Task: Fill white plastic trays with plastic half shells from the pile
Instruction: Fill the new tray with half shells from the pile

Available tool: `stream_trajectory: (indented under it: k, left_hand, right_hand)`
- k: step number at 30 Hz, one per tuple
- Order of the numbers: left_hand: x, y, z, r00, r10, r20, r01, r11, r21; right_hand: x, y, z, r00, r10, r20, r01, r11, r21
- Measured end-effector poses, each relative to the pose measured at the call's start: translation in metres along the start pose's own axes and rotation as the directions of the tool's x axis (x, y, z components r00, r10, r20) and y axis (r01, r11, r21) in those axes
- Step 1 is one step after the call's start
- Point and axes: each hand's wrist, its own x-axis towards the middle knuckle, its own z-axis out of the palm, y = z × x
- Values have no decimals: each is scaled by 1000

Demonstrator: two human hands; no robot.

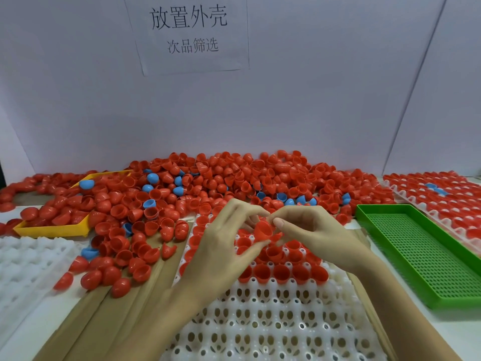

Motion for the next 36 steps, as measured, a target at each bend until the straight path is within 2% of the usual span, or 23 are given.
stream_trajectory:
  k: [3, 7, 11, 17, 22, 29, 36]
  left_hand:
    - [-1, 3, 3, 996, 53, 68, -56, 997, 50]
    - [-2, 4, 3, 993, -2, 116, 2, 1000, 0]
    - [0, -5, -7, 987, -41, 158, 23, 994, 111]
    - [-2, -12, -11, 963, -125, 241, 73, 975, 211]
    - [-5, -7, -7, 928, -118, 353, 45, 977, 208]
    - [-7, -11, -6, 902, -124, 413, 36, 976, 214]
    - [-12, -12, 1, 853, -108, 511, -8, 976, 219]
  right_hand:
    - [0, -1, 1, 1000, 4, 22, -4, 1000, -1]
    - [-5, -2, -17, 999, 26, 22, -24, 998, -59]
    - [-22, 0, -58, 993, 115, -14, -116, 992, -55]
    - [-46, 12, -98, 933, 324, 154, -306, 943, -132]
    - [-45, 15, -94, 869, 437, 232, -380, 890, -254]
    - [-37, 17, -83, 830, 523, 196, -431, 823, -371]
    - [-28, 22, -74, 843, 510, 170, -415, 818, -398]
